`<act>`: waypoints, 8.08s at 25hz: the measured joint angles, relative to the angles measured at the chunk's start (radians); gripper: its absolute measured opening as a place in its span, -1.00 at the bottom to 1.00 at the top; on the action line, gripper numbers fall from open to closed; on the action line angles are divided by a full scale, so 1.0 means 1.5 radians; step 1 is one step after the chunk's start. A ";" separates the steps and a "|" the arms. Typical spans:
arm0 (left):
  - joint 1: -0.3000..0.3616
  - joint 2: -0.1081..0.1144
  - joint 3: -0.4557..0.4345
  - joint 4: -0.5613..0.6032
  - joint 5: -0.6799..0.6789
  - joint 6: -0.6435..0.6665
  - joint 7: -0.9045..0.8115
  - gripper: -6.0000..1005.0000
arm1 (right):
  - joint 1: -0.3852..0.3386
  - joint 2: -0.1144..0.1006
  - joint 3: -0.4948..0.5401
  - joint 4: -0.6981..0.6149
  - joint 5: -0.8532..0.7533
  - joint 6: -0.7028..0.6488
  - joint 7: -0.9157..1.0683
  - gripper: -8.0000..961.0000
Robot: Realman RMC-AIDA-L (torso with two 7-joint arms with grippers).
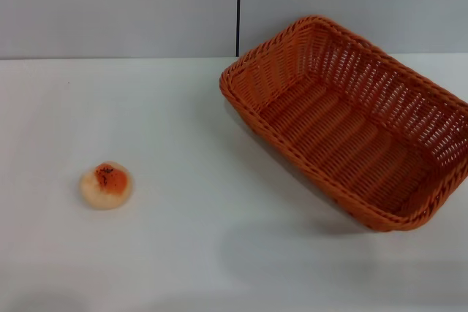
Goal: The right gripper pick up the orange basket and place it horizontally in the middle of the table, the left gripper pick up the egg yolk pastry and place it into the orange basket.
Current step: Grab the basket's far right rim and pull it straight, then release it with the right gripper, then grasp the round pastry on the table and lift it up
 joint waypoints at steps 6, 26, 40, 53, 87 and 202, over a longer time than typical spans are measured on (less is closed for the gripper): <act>-0.006 0.001 0.006 -0.003 0.003 0.001 -0.002 0.61 | -0.007 -0.001 -0.001 -0.008 -0.002 -0.005 0.000 0.67; -0.014 0.003 0.000 -0.003 0.000 0.012 -0.003 0.62 | -0.032 -0.004 -0.009 -0.513 -0.243 0.174 0.693 0.67; -0.027 0.003 -0.001 -0.003 0.000 0.060 -0.001 0.62 | 0.020 -0.007 -0.084 -0.938 -0.674 0.171 1.197 0.67; -0.035 0.002 -0.001 0.000 0.000 0.068 -0.003 0.62 | 0.162 -0.065 -0.104 -1.006 -0.948 0.033 1.391 0.66; -0.022 0.002 0.001 -0.002 0.000 0.027 -0.004 0.59 | 0.212 -0.063 -0.186 -0.653 -0.935 0.312 1.190 0.66; 0.055 0.030 0.224 -0.265 0.181 0.021 -0.163 0.48 | -0.030 0.001 -0.470 -0.781 -0.166 0.127 0.584 0.10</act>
